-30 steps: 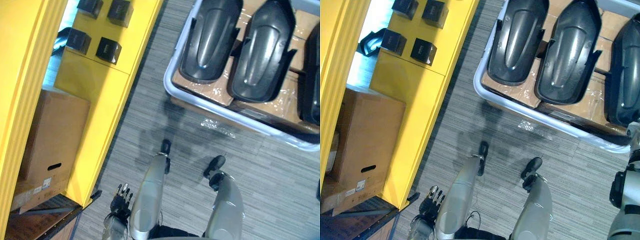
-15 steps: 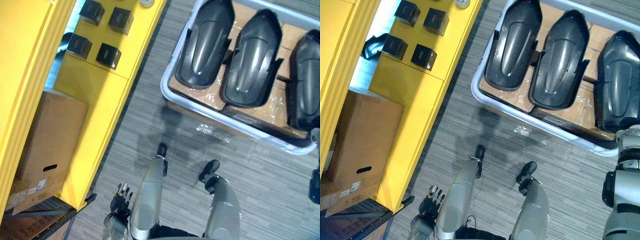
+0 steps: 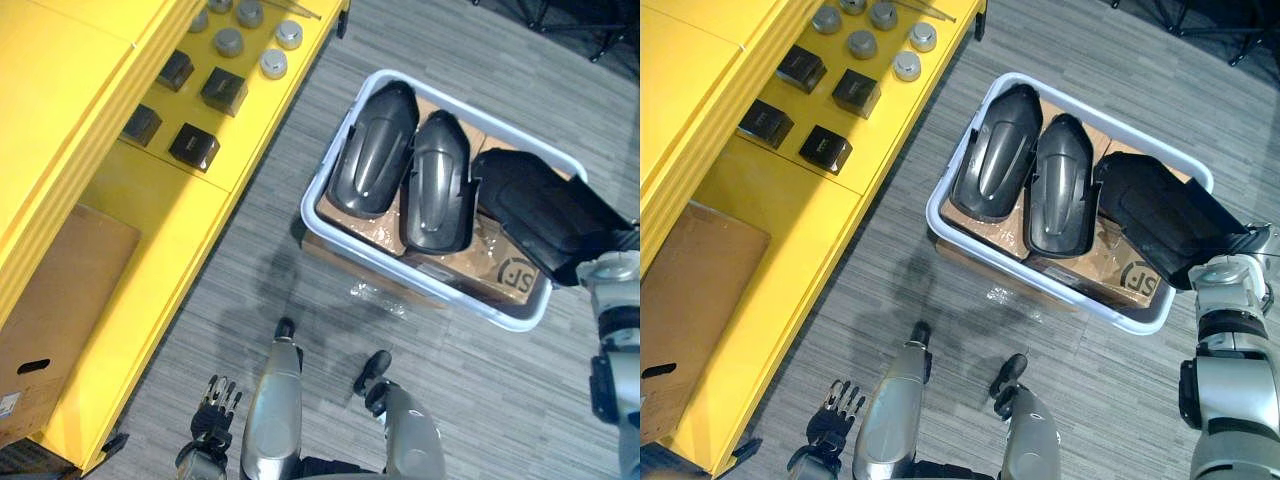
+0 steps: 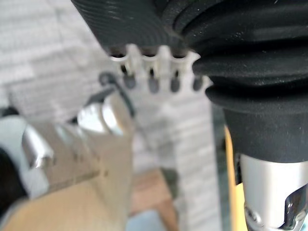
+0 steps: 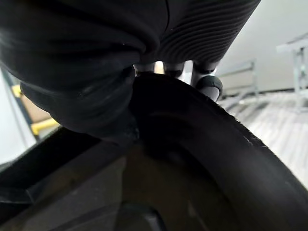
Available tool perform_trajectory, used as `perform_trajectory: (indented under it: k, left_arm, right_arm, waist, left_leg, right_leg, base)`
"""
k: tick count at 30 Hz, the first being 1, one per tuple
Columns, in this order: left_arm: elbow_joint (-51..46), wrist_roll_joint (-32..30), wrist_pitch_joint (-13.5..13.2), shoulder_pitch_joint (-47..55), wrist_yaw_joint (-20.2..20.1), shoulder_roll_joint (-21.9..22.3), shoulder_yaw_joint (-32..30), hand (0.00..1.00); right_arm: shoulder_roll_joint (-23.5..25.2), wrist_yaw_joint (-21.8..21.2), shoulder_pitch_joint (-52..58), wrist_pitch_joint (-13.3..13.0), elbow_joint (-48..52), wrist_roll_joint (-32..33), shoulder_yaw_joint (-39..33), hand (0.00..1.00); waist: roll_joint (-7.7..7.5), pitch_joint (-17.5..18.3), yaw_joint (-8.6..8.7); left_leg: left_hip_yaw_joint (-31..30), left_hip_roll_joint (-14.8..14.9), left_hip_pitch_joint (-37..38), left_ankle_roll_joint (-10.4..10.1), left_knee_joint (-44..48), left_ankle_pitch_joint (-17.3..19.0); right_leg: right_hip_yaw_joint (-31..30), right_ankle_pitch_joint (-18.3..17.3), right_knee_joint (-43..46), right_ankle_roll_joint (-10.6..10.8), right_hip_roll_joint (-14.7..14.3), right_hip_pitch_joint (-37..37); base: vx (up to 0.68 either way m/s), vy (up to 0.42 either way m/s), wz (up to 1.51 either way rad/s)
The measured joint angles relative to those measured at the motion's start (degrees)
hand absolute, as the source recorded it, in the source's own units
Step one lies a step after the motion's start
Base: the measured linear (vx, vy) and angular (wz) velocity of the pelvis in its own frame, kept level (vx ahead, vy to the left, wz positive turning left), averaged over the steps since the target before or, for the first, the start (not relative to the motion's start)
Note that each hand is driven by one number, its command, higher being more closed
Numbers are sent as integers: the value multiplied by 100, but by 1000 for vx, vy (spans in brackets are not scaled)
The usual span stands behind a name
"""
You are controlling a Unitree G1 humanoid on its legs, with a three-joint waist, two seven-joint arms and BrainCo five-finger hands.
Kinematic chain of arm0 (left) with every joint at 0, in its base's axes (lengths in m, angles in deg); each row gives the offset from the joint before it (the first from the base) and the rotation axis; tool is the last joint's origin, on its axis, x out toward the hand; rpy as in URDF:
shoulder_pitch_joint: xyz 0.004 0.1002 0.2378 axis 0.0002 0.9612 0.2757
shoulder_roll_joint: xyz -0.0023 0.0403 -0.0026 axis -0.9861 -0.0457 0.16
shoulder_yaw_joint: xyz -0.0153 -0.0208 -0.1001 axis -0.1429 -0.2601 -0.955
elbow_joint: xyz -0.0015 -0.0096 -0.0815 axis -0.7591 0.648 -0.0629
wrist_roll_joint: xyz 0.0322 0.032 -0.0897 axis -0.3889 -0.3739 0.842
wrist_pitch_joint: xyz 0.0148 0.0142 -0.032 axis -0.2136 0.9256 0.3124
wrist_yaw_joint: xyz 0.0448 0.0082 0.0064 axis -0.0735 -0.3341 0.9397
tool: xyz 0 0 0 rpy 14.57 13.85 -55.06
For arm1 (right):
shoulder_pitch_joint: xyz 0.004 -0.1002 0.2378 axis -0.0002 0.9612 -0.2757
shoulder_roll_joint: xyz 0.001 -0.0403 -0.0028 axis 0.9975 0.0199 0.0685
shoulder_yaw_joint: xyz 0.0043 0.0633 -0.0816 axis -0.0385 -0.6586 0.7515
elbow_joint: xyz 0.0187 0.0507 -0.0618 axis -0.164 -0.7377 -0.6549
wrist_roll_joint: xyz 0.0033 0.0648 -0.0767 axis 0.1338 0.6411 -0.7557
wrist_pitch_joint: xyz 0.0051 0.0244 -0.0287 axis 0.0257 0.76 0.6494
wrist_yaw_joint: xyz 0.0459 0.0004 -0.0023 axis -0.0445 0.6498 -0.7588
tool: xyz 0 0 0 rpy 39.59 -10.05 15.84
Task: Walk over and take plastic housings, then place them on the shelf
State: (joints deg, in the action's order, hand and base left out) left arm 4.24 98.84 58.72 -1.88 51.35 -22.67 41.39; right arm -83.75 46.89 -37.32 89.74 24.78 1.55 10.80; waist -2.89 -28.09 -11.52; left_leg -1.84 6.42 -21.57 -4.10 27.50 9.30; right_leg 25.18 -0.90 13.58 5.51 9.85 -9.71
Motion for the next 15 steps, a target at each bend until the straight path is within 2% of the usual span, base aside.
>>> perform_trajectory:
  k: [4, 6, 9, 11, 15]
  left_arm:
    - [-1022, 194, -1, 159, 10, -169, -30, 0]
    - [-1647, 354, 26, 157, 12, -214, -144, 0]
    - [-2251, 513, 264, 78, 83, -264, -217, 0]
    - [-2391, 517, 431, 25, 147, -271, -218, 0]
    - [-2611, 245, 784, -351, 366, -259, 5, 0]
  right_arm:
    - [168, 209, 516, 45, 1041, -105, -145, 100]
    - [373, 274, 723, 61, 1437, -124, -310, 100]
    - [649, 454, 881, 173, 1841, -367, -583, 100]
    - [780, 473, 953, 229, 2133, -529, -626, 100]
    - [943, 518, 1147, 284, 2879, -907, -626, 100]
  waist:
    - [-199, 27, 32]
    - [-347, 173, 130]
    - [-491, 345, 226]
    - [-526, 518, 287]
    - [-477, 929, 327]
  left_leg:
    - [164, -10, 514, -34, -365, -61]
    - [235, -17, 718, -56, -525, -75]
    - [336, -7, 942, -66, -681, -80]
    - [440, -15, 1085, -66, -775, -80]
    - [602, -10, 1354, -66, -941, -80]
  right_leg:
    - [-27, 132, -372, 24, -3, 440]
    - [-50, 152, -523, 47, -14, 602]
    - [-121, 258, -809, 30, -89, 815]
    - [-176, 299, -954, 54, -94, 931]
    - [-307, 427, -1190, 26, -99, 1118]
  base:
    - [64, -5, -9]
    - [77, -11, -7]
    - [111, -21, -12]
    - [89, -6, -17]
    - [70, 33, -19]
